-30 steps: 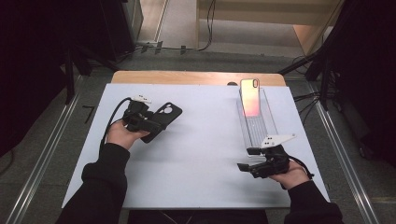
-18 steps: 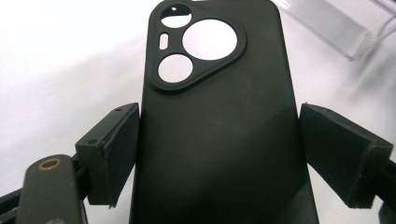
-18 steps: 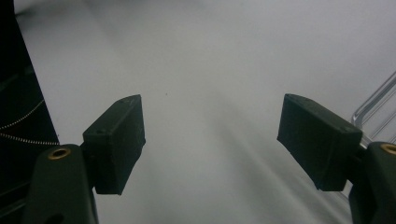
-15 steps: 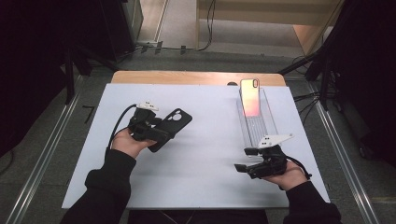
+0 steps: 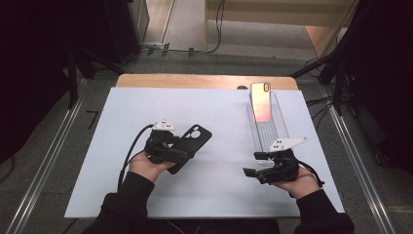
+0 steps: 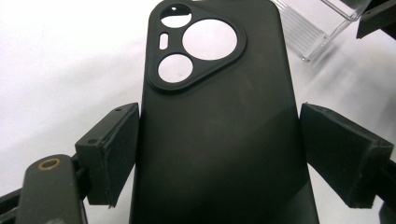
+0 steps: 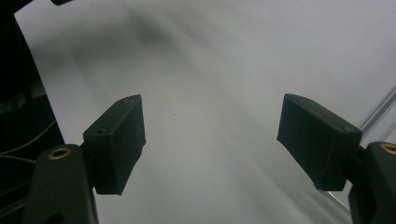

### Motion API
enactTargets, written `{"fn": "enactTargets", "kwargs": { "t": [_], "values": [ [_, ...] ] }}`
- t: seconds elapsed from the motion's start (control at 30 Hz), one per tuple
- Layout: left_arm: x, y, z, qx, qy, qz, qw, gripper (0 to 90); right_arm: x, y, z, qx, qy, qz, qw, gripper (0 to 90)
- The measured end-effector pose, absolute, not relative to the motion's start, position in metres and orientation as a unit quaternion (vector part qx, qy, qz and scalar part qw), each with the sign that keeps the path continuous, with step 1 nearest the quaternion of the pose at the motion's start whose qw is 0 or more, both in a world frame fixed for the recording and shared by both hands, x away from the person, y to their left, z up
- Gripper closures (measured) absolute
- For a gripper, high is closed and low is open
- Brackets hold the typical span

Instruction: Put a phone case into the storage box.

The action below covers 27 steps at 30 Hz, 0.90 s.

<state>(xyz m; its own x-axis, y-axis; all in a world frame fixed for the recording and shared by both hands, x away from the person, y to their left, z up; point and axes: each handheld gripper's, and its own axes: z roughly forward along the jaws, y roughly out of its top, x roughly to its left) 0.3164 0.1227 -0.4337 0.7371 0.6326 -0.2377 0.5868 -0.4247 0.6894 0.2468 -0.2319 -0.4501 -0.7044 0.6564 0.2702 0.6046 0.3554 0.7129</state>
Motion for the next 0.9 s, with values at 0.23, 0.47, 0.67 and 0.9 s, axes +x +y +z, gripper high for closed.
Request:
{"fn": "enactTargets", "kwargs": {
  "t": [0.23, 0.47, 0.67, 0.9],
  "values": [
    [0.311, 0.12, -0.44, 0.828, 0.381, 0.022, 0.412, 15.7, 0.248, -0.225, -0.444, 0.396, 0.817, 0.418, 0.031, 21.3],
    [0.309, 0.118, -0.444, 0.804, 0.401, 0.029, 0.438, 15.5, 0.254, -0.223, -0.436, 0.425, 0.796, 0.431, 0.025, 21.4],
    [0.305, 0.115, -0.449, 0.785, 0.416, 0.046, 0.456, 15.6, 0.256, -0.213, -0.428, 0.427, 0.794, 0.431, 0.044, 21.5],
    [0.3, 0.113, -0.457, 0.766, 0.427, 0.053, 0.478, 15.6, 0.263, -0.2, -0.42, 0.434, 0.789, 0.433, 0.039, 21.6]
  ]
}}
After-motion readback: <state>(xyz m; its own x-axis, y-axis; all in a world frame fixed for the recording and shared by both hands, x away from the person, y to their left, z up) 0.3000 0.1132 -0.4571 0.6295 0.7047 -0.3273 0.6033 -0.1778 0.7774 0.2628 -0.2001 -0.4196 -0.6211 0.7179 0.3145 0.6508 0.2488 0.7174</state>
